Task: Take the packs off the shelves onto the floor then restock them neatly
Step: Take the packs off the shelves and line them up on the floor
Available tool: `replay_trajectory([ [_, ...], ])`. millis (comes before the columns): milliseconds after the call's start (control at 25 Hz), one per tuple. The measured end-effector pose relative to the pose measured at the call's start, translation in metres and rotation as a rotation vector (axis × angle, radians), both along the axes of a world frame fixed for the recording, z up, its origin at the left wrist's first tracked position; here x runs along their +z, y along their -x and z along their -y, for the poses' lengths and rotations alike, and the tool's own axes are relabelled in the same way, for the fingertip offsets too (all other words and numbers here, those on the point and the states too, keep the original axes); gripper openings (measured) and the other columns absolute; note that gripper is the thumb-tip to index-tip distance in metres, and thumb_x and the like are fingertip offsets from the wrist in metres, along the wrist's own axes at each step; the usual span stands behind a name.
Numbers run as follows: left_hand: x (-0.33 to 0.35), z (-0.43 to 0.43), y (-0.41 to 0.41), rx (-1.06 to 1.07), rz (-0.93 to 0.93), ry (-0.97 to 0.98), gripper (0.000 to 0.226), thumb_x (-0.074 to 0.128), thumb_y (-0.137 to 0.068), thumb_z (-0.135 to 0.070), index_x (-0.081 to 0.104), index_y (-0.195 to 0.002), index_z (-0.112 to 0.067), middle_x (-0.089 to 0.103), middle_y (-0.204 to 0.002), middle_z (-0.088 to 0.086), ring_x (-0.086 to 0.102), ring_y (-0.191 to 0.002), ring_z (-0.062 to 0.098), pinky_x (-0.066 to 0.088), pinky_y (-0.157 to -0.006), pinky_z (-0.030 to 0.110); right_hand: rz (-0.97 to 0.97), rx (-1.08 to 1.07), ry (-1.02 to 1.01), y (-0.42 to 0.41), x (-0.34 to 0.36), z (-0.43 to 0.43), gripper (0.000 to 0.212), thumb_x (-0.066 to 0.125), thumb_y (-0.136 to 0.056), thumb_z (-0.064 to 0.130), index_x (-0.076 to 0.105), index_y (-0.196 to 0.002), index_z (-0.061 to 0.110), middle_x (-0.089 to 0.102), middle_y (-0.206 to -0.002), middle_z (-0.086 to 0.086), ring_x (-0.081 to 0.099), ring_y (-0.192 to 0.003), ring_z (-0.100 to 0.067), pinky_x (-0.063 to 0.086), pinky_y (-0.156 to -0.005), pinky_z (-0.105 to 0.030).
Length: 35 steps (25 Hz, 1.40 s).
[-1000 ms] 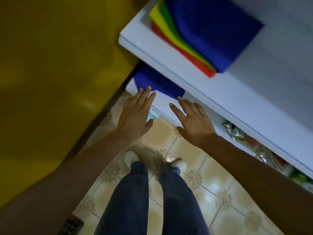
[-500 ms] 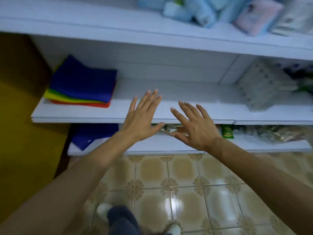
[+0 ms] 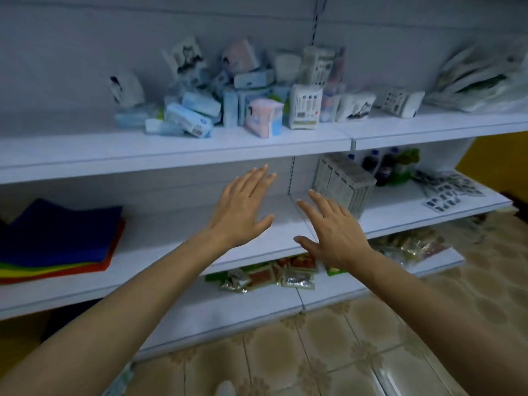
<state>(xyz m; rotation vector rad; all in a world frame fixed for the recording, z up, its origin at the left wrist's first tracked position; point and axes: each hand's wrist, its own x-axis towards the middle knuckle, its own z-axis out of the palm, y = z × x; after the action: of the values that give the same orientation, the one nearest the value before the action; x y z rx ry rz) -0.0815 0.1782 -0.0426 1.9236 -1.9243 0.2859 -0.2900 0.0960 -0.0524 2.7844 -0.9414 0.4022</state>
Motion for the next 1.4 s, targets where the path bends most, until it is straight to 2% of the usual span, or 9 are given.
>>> replay_trajectory([
  [320, 0.026, 0.131, -0.050, 0.051, -0.026, 0.157, 0.074, 0.059, -0.089, -0.044, 0.026, -0.150, -0.019, 0.019, -0.159, 0.004, 0.020, -0.145, 0.023, 0.020, -0.115, 0.040, 0.066, 0.049, 0.092, -0.046, 0.020, 0.119, 0.064, 0.064, -0.083, 0.050, 0.048, -0.135, 0.016, 0.045, -0.143, -0.016, 0.051, -0.124, -0.034, 0.044, -0.098, -0.043],
  [520, 0.051, 0.234, -0.112, 0.286, -0.310, 0.262, 0.065, 0.046, -0.094, -0.050, 0.029, -0.148, -0.019, 0.020, -0.158, 0.008, 0.016, -0.145, 0.027, 0.021, -0.117, 0.044, 0.194, 0.135, 0.126, -0.092, 0.054, 0.203, 0.058, 0.062, -0.085, 0.045, 0.049, -0.133, 0.016, 0.049, -0.140, -0.014, 0.050, -0.123, -0.033, 0.044, -0.097, -0.043],
  [640, 0.044, 0.273, -0.111, 0.264, -0.335, 0.201, 0.062, 0.030, -0.094, -0.058, 0.031, -0.146, -0.025, 0.019, -0.159, 0.005, 0.002, -0.148, 0.023, 0.013, -0.120, 0.043, 0.390, 0.213, 0.101, -0.130, 0.080, 0.245, 0.050, 0.050, -0.090, 0.046, 0.053, -0.128, 0.014, 0.053, -0.133, -0.011, 0.052, -0.119, -0.028, 0.045, -0.094, -0.040],
  [840, 0.032, 0.302, -0.094, 0.283, -0.218, 0.138, 0.076, 0.008, -0.087, -0.069, 0.011, -0.153, -0.031, 0.001, -0.162, -0.007, -0.020, -0.146, 0.022, 0.004, -0.119, 0.043, 0.556, 0.336, 0.062, -0.203, 0.131, 0.308, 0.041, 0.057, -0.088, 0.026, 0.056, -0.125, 0.008, 0.058, -0.123, -0.014, 0.055, -0.108, -0.033, 0.049, -0.087, -0.042],
  [960, 0.031, 0.300, -0.102, 0.282, -0.265, 0.269, 0.072, 0.007, -0.092, -0.066, 0.028, -0.148, -0.026, 0.021, -0.159, -0.003, 0.003, -0.148, 0.026, 0.013, -0.120, 0.046, 0.332, 0.386, -0.080, -0.253, 0.149, 0.338, 0.054, 0.060, -0.088, 0.038, 0.047, -0.136, 0.016, 0.051, -0.135, -0.008, 0.047, -0.120, -0.029, 0.042, -0.096, -0.042],
  [1080, 0.034, 0.293, -0.107, 0.428, -0.394, 0.647, 0.048, 0.029, -0.098, -0.042, 0.050, -0.129, -0.013, 0.046, -0.139, 0.007, 0.039, -0.130, 0.025, 0.032, -0.108, 0.043, 0.256, 0.445, -0.147, -0.284, 0.134, 0.348, 0.063, 0.062, -0.082, 0.058, 0.052, -0.131, 0.021, 0.056, -0.129, -0.004, 0.049, -0.119, -0.027, 0.039, -0.096, -0.038],
  [1160, 0.033, 0.293, -0.114, 0.623, -0.442, 0.766, 0.048, 0.042, -0.089, -0.033, 0.048, -0.130, -0.008, 0.040, -0.143, 0.013, 0.035, -0.131, 0.027, 0.029, -0.110, 0.038, 0.341, 0.463, -0.164, -0.289, 0.118, 0.350, 0.061, 0.061, -0.083, 0.058, 0.051, -0.131, 0.022, 0.053, -0.131, -0.002, 0.046, -0.121, -0.026, 0.033, -0.099, -0.037],
  [1240, 0.034, 0.294, -0.119, 0.753, -0.453, 0.745, 0.062, 0.045, -0.081, -0.035, 0.042, -0.136, -0.007, 0.034, -0.147, 0.016, 0.031, -0.135, 0.031, 0.028, -0.111, 0.040, 0.372, 0.465, -0.146, -0.293, 0.110, 0.354, 0.058, 0.059, -0.086, 0.054, 0.048, -0.133, 0.023, 0.049, -0.135, 0.000, 0.042, -0.124, -0.026, 0.028, -0.101, -0.037],
  [1400, 0.025, 0.295, -0.135, 0.780, -0.606, 0.767, 0.069, 0.059, -0.076, -0.036, 0.037, -0.139, -0.017, 0.052, -0.132, 0.006, 0.048, -0.123, 0.025, 0.047, -0.098, 0.047, 0.370, 0.442, -0.100, -0.296, 0.110, 0.356, 0.049, 0.050, -0.093, 0.048, 0.046, -0.135, 0.022, 0.047, -0.138, -0.003, 0.038, -0.127, -0.027, 0.024, -0.103, -0.037],
])
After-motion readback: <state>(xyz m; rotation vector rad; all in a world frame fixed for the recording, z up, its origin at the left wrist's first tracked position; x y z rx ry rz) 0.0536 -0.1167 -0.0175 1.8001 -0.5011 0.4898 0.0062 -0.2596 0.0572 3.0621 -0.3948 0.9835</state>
